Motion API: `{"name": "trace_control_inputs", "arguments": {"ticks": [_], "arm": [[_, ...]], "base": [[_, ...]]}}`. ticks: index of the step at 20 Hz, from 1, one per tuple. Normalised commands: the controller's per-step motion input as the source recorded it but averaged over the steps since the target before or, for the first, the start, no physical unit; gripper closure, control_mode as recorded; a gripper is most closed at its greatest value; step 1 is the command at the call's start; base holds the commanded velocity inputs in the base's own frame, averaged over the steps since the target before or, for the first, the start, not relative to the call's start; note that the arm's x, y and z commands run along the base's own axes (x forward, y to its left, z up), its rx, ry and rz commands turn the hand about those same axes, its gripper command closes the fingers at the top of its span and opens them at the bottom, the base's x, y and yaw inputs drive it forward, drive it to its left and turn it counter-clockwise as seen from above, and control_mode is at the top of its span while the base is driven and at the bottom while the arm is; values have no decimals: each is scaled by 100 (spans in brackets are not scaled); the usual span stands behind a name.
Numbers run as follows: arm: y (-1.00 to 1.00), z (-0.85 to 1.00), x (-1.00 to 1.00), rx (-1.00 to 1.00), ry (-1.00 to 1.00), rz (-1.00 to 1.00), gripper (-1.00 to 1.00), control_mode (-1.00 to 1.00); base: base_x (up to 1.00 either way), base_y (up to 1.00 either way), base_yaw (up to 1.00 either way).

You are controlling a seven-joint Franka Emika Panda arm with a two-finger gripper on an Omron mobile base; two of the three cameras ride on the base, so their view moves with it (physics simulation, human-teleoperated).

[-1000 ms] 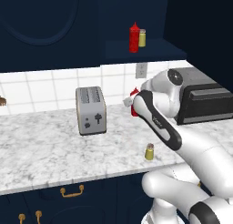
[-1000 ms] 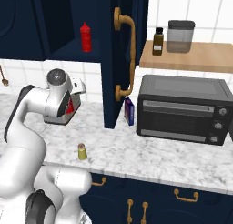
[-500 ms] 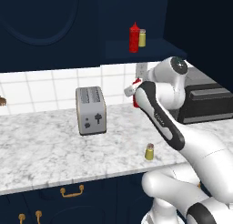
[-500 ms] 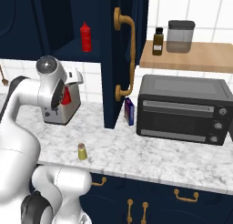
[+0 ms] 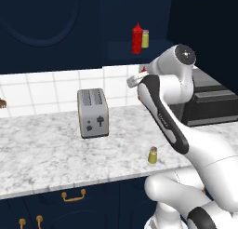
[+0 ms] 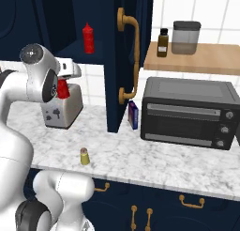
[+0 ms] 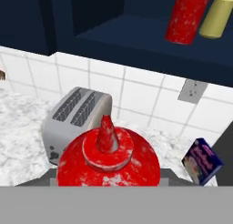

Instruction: Put the shaker and condiment bottle from the counter next to their counterparts in the cabinet.

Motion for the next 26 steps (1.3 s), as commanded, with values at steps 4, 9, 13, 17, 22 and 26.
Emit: {"name": "trace_control_inputs", "arguments": {"ticks": [4,9,13,17,22,26], "arm": [[-2,57,-29,4,-3,-8,100,-100],[-5,53,-31,6,-4,-7,100,-100],[-15,50,-36,7,-6,-7,100,-100],[-18,46,-26,7,-3,-9,100,-100],[-13,54,-12,6,0,-10,100,-100],[-8,49,-4,4,0,-8,100,-100]], "base": [[0,0,0],[0,0,0],[0,0,0],[0,0,0],[0,0,0],[0,0,0]]}}
